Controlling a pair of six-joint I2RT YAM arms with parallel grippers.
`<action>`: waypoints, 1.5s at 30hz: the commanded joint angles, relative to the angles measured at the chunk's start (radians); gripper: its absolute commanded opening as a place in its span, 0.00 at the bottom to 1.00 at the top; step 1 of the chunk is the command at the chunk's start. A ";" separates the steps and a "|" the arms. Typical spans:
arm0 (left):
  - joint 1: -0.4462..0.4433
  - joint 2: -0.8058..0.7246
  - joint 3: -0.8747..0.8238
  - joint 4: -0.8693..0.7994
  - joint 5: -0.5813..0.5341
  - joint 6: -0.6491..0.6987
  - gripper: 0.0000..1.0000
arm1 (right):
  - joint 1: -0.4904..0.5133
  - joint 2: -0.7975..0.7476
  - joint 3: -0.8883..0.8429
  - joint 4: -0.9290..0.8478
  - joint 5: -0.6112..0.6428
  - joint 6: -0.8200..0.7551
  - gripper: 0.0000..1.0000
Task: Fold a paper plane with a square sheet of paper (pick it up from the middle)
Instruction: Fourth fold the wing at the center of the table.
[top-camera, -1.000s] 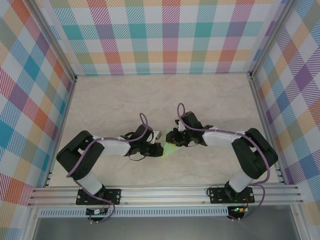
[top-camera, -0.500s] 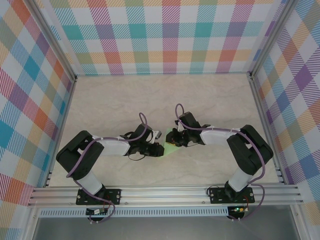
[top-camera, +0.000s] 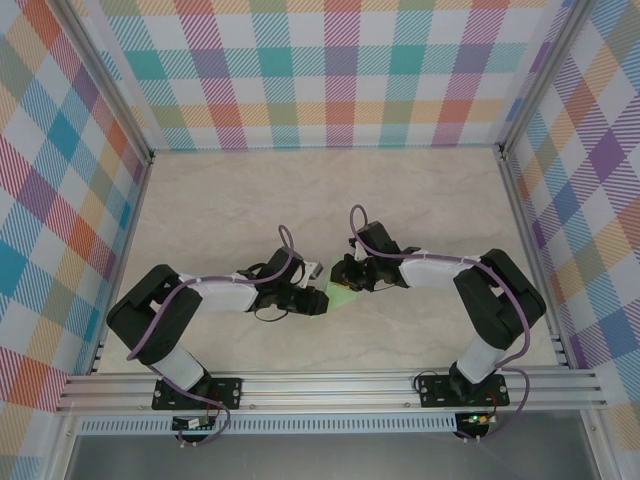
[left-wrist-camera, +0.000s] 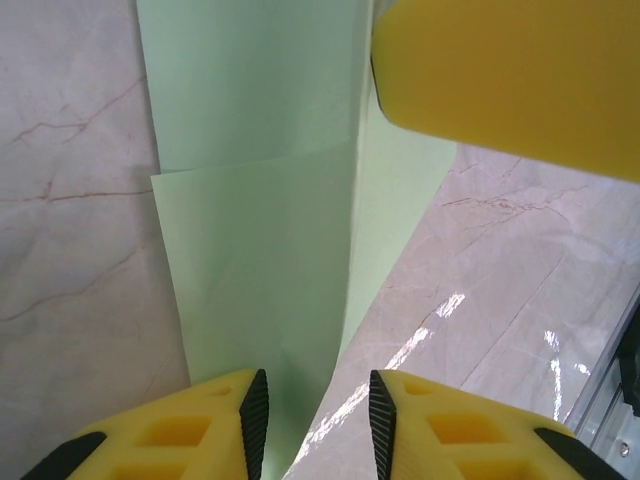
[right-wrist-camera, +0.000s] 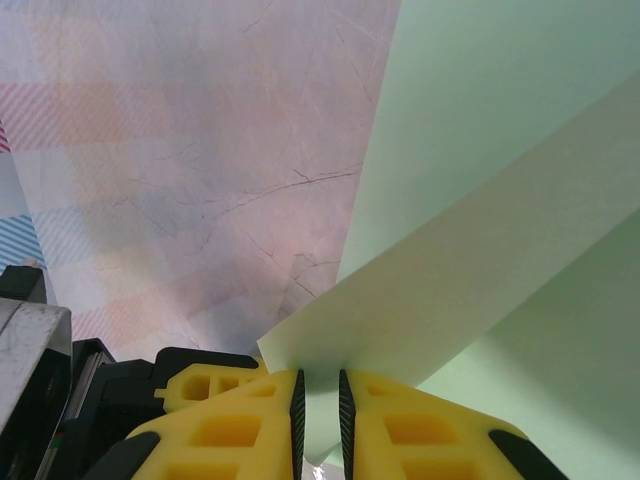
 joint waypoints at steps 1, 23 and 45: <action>-0.015 -0.024 0.012 -0.068 -0.048 0.042 0.35 | 0.005 0.018 0.027 -0.007 0.005 0.013 0.19; -0.047 -0.039 0.048 -0.097 -0.132 0.129 0.39 | 0.005 0.020 0.031 0.001 -0.008 0.018 0.19; -0.157 -0.017 0.081 -0.156 -0.383 0.199 0.31 | 0.005 0.017 0.039 -0.001 -0.010 0.018 0.19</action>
